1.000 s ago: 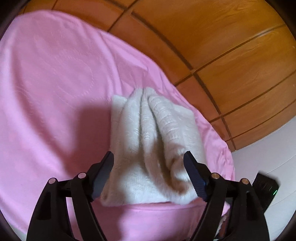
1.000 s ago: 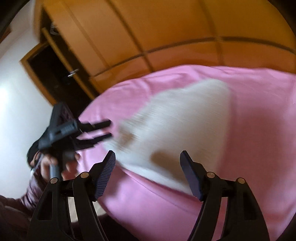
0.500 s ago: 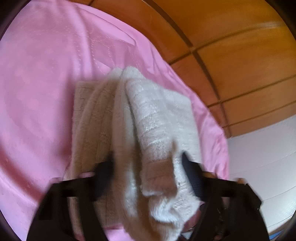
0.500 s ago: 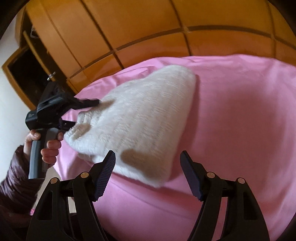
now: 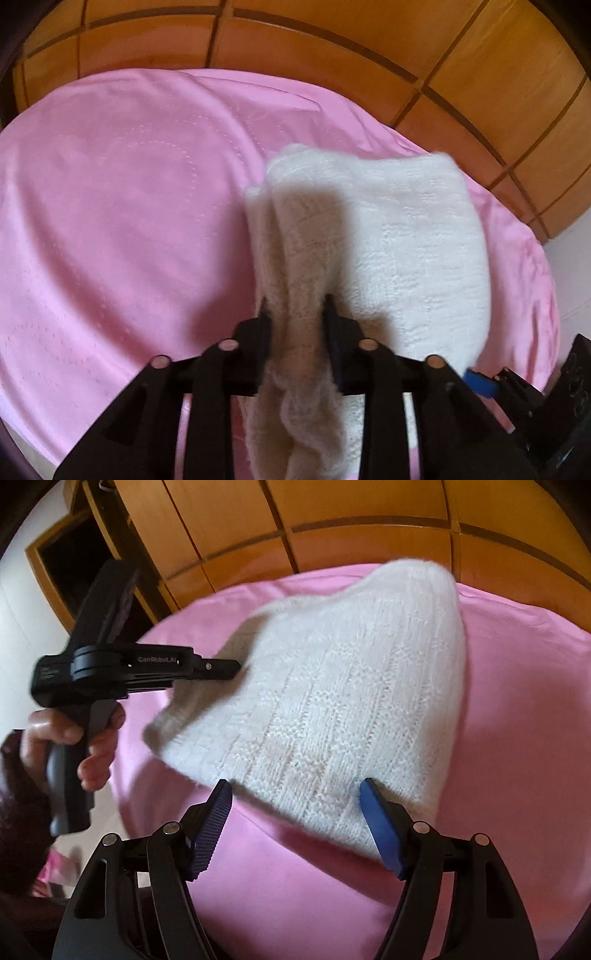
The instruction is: Fold small clothes
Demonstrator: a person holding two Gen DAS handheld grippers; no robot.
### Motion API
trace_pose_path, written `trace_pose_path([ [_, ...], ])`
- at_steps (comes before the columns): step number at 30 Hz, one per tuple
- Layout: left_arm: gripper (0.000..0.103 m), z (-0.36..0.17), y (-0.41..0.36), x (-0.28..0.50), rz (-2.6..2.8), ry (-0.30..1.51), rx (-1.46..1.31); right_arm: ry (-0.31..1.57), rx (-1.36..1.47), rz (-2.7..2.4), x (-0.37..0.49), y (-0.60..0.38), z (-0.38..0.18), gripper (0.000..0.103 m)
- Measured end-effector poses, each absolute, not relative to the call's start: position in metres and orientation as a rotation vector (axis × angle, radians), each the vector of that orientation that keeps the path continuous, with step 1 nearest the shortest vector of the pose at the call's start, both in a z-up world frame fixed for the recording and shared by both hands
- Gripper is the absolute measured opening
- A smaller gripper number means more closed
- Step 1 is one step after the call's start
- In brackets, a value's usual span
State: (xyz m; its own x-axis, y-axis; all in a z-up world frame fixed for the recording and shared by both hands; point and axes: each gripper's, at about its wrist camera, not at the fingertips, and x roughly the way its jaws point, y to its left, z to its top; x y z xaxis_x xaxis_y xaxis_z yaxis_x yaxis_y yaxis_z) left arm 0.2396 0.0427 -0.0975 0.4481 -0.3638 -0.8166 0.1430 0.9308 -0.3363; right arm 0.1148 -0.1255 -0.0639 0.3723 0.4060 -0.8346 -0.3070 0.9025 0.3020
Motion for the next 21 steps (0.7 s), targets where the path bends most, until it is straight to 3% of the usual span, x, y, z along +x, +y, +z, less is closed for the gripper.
trace_pose_path([
  [1,0.028,-0.095,0.041,0.238,-0.312,1.052,-0.217,1.097,0.091,0.457,0.114,-0.125,-0.063,0.071],
  [3,0.044,-0.087,0.037,0.233,-0.27,1.018,-0.178,1.107,0.095,0.465,0.114,-0.13,-0.058,0.071],
  [8,0.047,-0.059,0.042,0.215,-0.2,0.898,-0.099,1.081,0.151,0.492,0.112,-0.153,-0.034,0.071],
  [11,0.057,-0.052,0.046,0.212,-0.168,0.874,-0.097,1.039,0.2,0.44,0.122,-0.174,-0.016,0.071],
  [21,0.063,-0.038,0.034,0.194,-0.168,0.82,-0.073,0.987,0.143,0.318,0.193,-0.168,-0.004,0.071],
])
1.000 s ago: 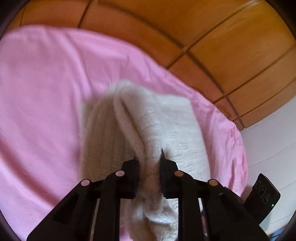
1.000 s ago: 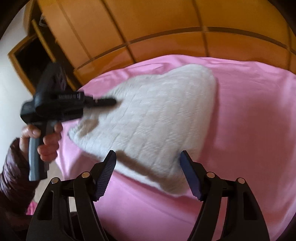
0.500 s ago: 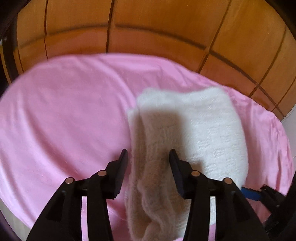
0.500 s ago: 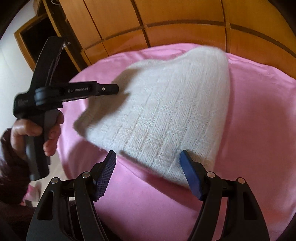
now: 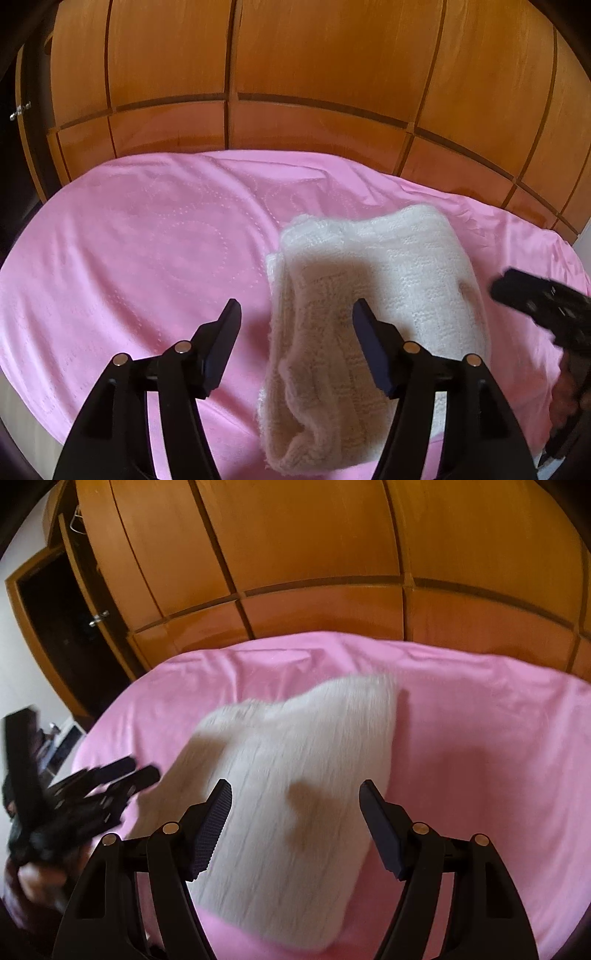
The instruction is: Fold small clothes
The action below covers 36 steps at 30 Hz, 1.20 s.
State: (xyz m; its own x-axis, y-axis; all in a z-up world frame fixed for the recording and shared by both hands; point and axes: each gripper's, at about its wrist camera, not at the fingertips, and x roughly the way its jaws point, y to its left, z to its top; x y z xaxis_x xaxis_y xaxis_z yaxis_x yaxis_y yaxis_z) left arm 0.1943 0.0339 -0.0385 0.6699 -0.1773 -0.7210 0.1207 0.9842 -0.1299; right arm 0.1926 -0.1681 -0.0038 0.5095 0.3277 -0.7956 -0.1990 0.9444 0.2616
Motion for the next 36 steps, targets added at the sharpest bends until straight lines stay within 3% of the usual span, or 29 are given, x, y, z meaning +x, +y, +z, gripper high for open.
trace_pose_path([
  [14,0.066,-0.048,0.033,0.204,-0.172,0.842,-0.065,0.97,0.111,0.305,0.221,-0.15,0.001,0.071],
  [19,0.069,-0.093,0.038,0.223,-0.156,0.972,-0.095,1.107,-0.015,0.263,0.242,-0.129,-0.051,0.071],
  [22,0.072,-0.105,0.043,0.225,-0.172,0.98,-0.131,1.076,-0.061,0.262,0.238,-0.122,-0.062,0.075],
  [25,0.072,-0.109,0.051,0.228,-0.227,0.985,-0.182,1.04,0.091,0.329,0.235,-0.145,-0.042,0.079],
  [28,0.072,-0.115,0.06,0.232,-0.303,0.981,-0.228,1.019,0.225,0.314,0.226,-0.179,-0.038,0.09],
  [36,0.071,-0.133,0.073,0.238,-0.43,0.985,-0.367,1.174,0.624,0.402,0.223,-0.22,-0.107,0.093],
])
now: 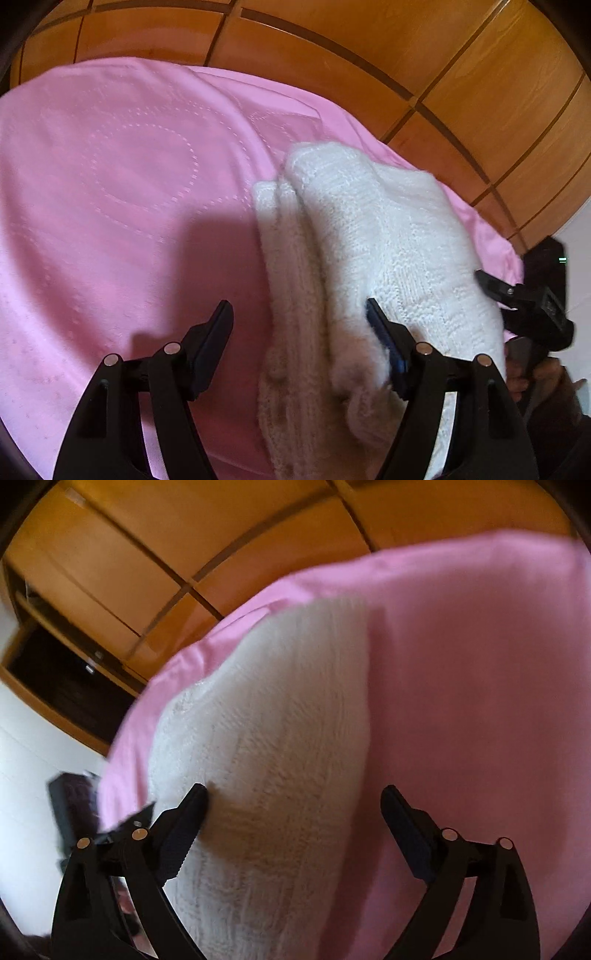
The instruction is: Fold small clothes
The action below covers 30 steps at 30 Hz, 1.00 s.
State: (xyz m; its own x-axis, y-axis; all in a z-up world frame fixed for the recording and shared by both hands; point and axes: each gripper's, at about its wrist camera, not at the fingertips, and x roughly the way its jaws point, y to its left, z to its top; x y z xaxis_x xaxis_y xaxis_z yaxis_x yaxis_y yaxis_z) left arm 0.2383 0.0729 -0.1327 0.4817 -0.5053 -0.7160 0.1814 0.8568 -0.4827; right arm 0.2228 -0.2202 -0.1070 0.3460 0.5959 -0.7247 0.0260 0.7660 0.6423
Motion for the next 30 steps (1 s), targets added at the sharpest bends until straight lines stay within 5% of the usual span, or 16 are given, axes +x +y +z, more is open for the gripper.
trace_pose_path([
  [4,0.059,-0.145,0.08,0.243,-0.511,1.01,-0.491,1.231,0.677,0.52,0.234,-0.188,-0.124,0.09],
  [9,0.032,-0.143,0.083,0.235,-0.58,0.986,-0.567,1.208,0.534,0.507,0.225,-0.164,-0.092,0.056],
  [19,0.028,-0.08,-0.021,0.225,-0.807,0.928,-0.418,0.946,0.465,0.485,0.151,-0.219,0.014,0.051],
  [30,0.026,-0.044,-0.311,0.248,-1.073,0.966,-0.079,0.841,0.558,0.021,0.085,-0.445,0.021,0.051],
])
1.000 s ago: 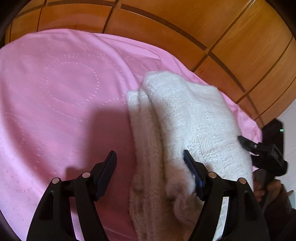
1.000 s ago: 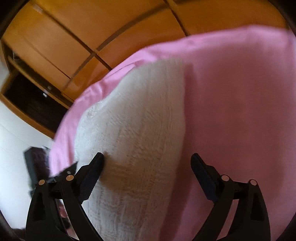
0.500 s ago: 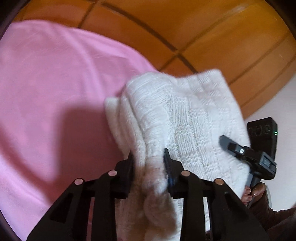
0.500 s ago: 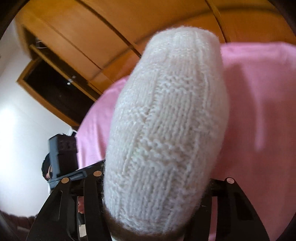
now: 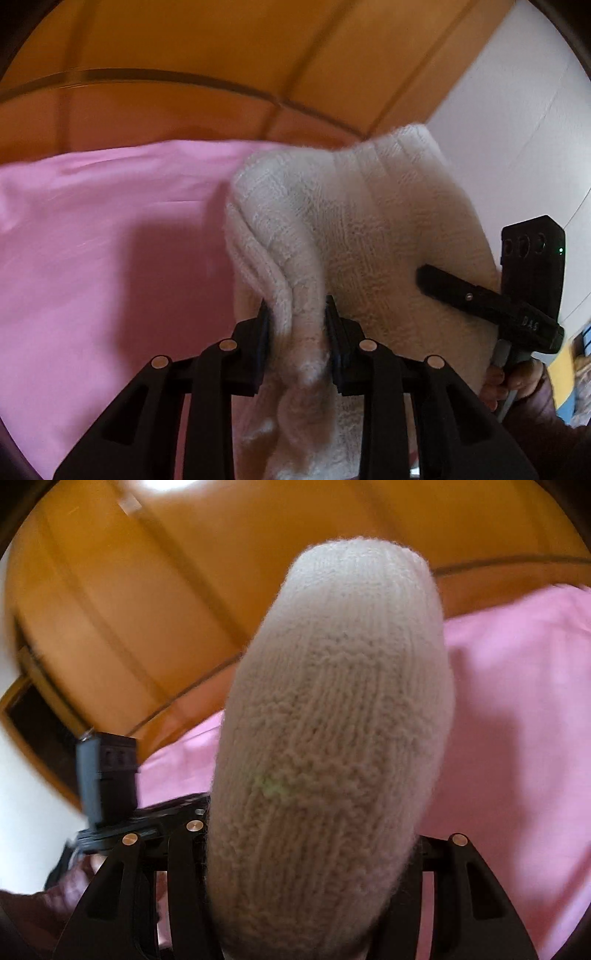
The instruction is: Fold small clothes
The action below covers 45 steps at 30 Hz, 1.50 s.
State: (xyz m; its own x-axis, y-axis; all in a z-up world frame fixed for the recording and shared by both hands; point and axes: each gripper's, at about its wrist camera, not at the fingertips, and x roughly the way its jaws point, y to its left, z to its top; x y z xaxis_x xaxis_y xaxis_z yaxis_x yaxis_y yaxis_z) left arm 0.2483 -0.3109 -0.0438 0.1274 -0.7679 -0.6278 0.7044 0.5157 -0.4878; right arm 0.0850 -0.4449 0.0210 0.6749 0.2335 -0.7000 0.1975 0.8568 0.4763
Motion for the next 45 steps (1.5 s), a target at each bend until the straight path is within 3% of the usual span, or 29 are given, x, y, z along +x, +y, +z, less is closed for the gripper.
trace_pose_path([
  [4,0.026,-0.078,-0.398,0.241,-1.014,1.059,0.127,0.927,0.622,-0.175,0.06,-0.505,-0.03,0.056],
  [6,0.029,-0.089,-0.418,0.231,-0.983,1.052,0.207,0.978,0.682,-0.241,0.046,-0.52,-0.061,0.073],
  [7,0.03,-0.091,-0.422,0.227,-0.971,1.037,0.21,0.952,0.722,-0.246,0.037,-0.525,-0.067,0.076],
  [9,0.032,-0.088,-0.42,0.226,-0.95,1.018,0.212,0.902,0.759,-0.278,0.025,-0.534,-0.065,0.089],
  [12,0.033,-0.072,-0.397,0.201,-0.926,0.968,0.204,0.871,0.682,-0.35,0.012,-0.53,-0.04,0.089],
  [13,0.033,-0.07,-0.393,0.196,-0.911,0.95,0.198,0.859,0.62,-0.375,0.012,-0.522,-0.028,0.088],
  [14,0.033,-0.064,-0.39,0.194,-0.899,0.925,0.19,0.849,0.573,-0.382,0.011,-0.515,-0.012,0.081],
  [15,0.034,-0.059,-0.391,0.193,-0.886,0.895,0.189,0.84,0.522,-0.38,0.01,-0.507,0.003,0.066],
  [19,0.034,-0.056,-0.391,0.179,-0.851,0.82,0.257,0.85,0.378,-0.4,0.008,-0.481,0.025,0.038],
  [25,0.037,-0.07,-0.389,0.183,-0.782,0.859,0.302,0.973,0.203,-0.482,0.016,-0.455,-0.015,0.036],
  [26,0.043,-0.064,-0.385,0.183,-0.78,0.853,0.286,0.976,0.189,-0.496,0.017,-0.452,-0.011,0.036],
  [27,0.054,-0.055,-0.377,0.181,-0.766,0.834,0.271,0.962,0.216,-0.501,0.015,-0.452,-0.004,0.036],
  [28,0.058,-0.049,-0.369,0.18,-0.76,0.82,0.251,0.952,0.247,-0.504,0.012,-0.453,0.001,0.036],
  [31,0.067,-0.032,-0.351,0.174,-0.749,0.777,0.192,0.919,0.329,-0.534,0.002,-0.457,0.016,0.045],
  [33,0.072,-0.02,-0.337,0.17,-0.745,0.75,0.161,0.88,0.365,-0.56,-0.006,-0.449,0.028,0.065],
  [38,0.083,0.002,-0.304,0.154,-0.73,0.716,0.091,0.838,0.347,-0.655,-0.018,-0.422,0.044,0.086],
  [39,0.088,0.005,-0.298,0.149,-0.727,0.704,0.082,0.829,0.327,-0.679,-0.02,-0.415,0.047,0.089],
  [45,0.096,0.014,-0.271,0.126,-0.679,0.661,0.076,0.791,0.235,-0.742,-0.029,-0.385,0.057,0.094],
])
